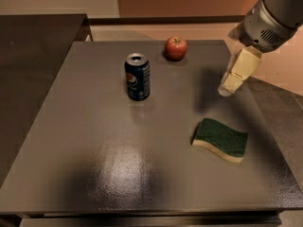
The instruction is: Pick apple
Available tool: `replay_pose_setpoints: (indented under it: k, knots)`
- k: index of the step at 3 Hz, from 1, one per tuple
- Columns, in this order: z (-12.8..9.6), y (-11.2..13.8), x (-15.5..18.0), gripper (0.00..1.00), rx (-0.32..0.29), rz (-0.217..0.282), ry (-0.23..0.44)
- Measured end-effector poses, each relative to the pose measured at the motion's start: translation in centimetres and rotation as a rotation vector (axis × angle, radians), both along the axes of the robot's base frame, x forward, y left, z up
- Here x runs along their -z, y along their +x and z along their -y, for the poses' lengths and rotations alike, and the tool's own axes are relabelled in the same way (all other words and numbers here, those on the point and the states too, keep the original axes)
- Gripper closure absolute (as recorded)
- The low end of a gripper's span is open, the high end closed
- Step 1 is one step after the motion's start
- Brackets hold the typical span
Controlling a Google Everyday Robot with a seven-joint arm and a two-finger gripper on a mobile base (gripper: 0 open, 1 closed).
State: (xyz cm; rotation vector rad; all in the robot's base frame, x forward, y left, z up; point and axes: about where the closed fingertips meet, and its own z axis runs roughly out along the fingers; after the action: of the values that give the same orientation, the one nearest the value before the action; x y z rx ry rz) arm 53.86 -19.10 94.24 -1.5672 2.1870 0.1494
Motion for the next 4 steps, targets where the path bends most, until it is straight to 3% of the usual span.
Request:
replay_pose_setpoints:
  k: [4]
  knots:
    - [-6.2,17.5,7.9,0.00,0.087,0.044,0.221]
